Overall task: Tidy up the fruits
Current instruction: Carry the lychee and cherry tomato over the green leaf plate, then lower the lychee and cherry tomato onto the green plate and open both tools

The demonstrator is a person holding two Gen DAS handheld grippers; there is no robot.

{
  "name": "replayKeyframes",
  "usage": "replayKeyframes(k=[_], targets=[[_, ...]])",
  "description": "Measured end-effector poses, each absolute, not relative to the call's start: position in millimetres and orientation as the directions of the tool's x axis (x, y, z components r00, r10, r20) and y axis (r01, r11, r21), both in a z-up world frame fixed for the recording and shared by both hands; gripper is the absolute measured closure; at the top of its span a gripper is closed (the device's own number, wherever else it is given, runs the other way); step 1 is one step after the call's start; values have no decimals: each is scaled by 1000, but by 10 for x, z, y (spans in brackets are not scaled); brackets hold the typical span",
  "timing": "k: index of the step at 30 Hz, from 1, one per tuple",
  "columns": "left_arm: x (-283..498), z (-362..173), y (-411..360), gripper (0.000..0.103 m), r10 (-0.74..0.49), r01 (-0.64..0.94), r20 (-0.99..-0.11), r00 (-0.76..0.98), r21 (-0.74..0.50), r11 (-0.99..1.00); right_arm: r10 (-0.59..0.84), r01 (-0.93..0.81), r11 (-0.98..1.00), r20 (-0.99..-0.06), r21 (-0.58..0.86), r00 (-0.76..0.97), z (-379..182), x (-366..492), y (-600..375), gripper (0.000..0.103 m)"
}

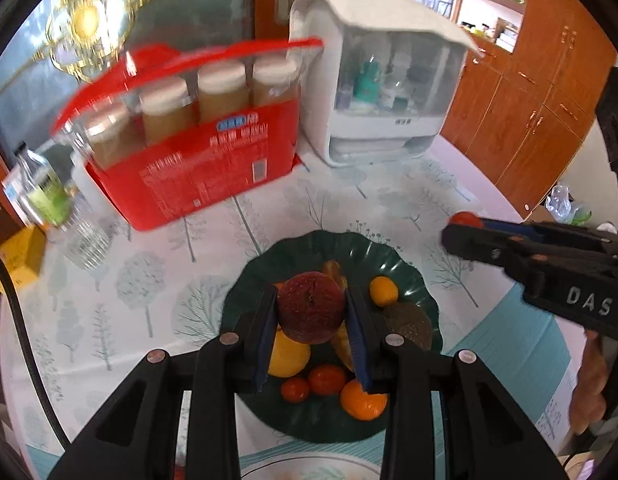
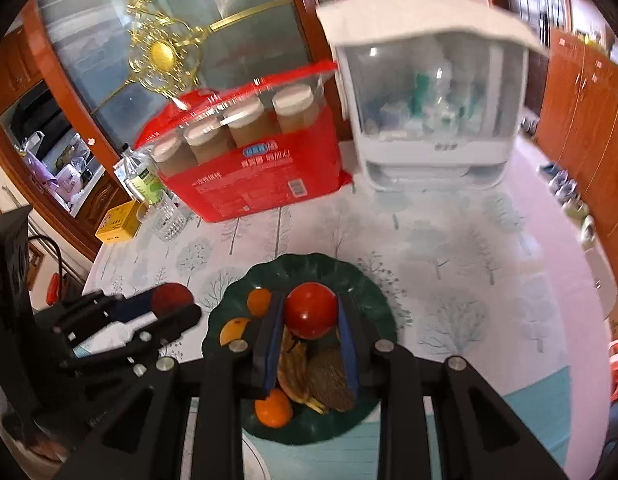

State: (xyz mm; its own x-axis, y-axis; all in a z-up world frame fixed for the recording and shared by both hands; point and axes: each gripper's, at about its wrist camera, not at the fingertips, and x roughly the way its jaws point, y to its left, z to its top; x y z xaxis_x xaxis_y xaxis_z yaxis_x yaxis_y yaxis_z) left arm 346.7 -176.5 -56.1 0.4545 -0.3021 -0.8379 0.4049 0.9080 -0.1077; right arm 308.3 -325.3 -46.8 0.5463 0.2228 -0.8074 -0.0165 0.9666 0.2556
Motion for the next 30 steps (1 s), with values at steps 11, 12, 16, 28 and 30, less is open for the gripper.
replayKeyframes(k=[11,12,16,28,30], targets=[[3766,-1316,-1930,71,-250,384,-917,311,-120,915,242,68,958,-912,279,331,-1407,3564,-3133,76],[3769,-1347,-1942,71,-242,387,-921,305,-112,915,244,74,957,-916,280,318,-1448,3578,-3136,76],[3784,-1461,-1981,71,-223,400,-932,284,-96,911,247,85,957,-932,278,266,-1593,3631,-3119,76],[3739,-1341,-1801,36,-195,367,-928,318,-69,928,233,96,960,-940,263,250,-1526,3611,-3117,61],[3708,-1286,-1748,36,-193,359,-926,325,-68,931,233,94,960,-938,264,259,-1487,3567,-3108,61]])
